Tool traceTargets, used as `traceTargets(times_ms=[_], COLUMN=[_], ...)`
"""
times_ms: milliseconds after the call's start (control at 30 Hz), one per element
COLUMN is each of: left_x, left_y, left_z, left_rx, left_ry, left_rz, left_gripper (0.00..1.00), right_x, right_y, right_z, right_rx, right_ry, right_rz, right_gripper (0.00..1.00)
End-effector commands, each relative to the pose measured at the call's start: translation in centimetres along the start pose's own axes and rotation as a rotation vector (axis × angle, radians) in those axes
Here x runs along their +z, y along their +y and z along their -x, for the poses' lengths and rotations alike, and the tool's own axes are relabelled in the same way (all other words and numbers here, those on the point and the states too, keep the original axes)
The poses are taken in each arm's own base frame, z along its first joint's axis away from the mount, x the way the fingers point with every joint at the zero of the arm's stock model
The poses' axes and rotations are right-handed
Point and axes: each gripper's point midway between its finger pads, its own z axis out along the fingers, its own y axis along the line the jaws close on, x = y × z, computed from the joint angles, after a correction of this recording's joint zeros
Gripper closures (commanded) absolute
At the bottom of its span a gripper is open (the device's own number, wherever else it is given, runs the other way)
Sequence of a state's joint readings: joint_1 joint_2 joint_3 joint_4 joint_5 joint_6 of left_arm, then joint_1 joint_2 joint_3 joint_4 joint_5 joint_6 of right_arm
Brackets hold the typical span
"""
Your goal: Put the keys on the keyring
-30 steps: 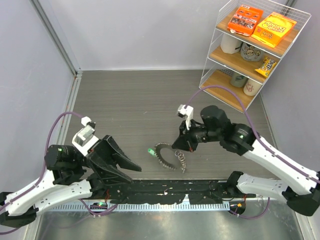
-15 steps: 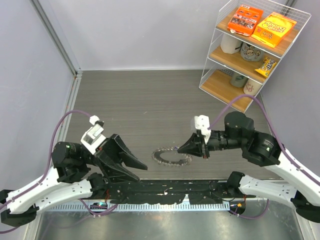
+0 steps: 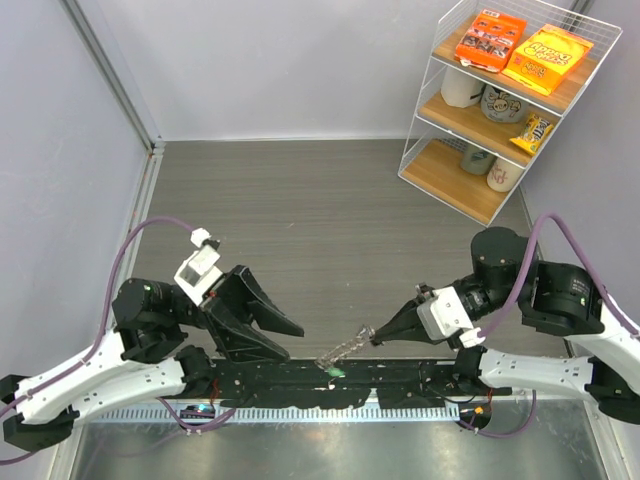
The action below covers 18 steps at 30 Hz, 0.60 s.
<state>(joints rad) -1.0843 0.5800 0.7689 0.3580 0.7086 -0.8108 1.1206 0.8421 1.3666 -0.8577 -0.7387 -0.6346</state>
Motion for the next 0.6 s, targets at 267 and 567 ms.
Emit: traceTargets(times_ms=[267,567], left_x=[2.2,3.1], left_y=[-1.5,-1.5], left_z=[1.6,1.0], left_rx=[0.019,-0.035], left_ry=[-0.007,0.003], left_rz=[-0.173,-0.293], left_gripper=[0.52,0.55], right_x=[1.1,1.3], right_y=[2.6,2.8], right_z=[4.5,7.1], right_rx=[-0.21,-0.28], right_ry=[-0.117,-0.174], right_rz=[0.271,0.309], right_gripper=[0.94,0.95])
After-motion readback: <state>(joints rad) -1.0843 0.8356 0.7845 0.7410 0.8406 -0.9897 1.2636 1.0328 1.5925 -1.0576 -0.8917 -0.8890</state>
